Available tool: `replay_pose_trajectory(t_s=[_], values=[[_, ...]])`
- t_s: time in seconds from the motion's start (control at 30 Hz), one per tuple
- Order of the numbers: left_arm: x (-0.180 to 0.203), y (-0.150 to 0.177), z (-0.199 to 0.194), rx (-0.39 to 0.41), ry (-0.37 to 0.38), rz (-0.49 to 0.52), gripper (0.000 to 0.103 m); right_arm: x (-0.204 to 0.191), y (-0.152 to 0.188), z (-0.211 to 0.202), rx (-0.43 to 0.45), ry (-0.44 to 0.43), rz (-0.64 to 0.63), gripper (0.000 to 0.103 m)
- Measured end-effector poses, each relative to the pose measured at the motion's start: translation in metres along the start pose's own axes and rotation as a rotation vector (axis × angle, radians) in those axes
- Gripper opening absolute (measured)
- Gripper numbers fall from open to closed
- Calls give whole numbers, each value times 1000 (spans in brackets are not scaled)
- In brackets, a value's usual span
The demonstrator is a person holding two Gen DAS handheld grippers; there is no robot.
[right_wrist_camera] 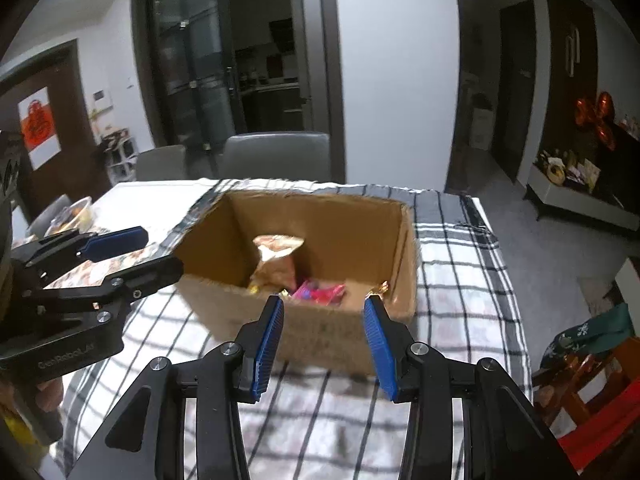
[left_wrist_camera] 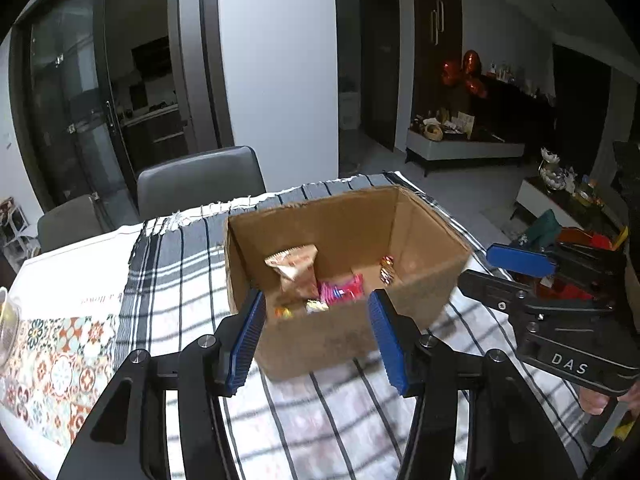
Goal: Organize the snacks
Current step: 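Withdraw both tools from the box back to the remaining snacks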
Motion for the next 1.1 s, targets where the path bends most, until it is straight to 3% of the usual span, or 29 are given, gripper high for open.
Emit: replay_pose_trajectory(t_s=[0.33, 0.7, 0.9, 1.1], values=[[34, 41, -52, 47, 0, 50, 57, -6, 42, -58, 67, -13, -7, 43], [62, 96, -72, 24, 16, 41, 58, -6, 100, -82, 40, -26, -16, 43], [70, 125, -74, 13, -4, -11, 58, -9, 129, -91, 48, -2, -70, 43], [83, 154, -69, 35, -81, 10, 58, -9, 154, -92, 45, -1, -130, 43]])
Point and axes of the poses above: each gripper's, at about its wrist camera, not at the fingertips, and z roughly the way its jaws point, x to its right, y to its underside, the point moved 4 cm from there along z, roughly the way its jaws point, and after that the axes turned 1 degree about y, right-handed, at the moved point
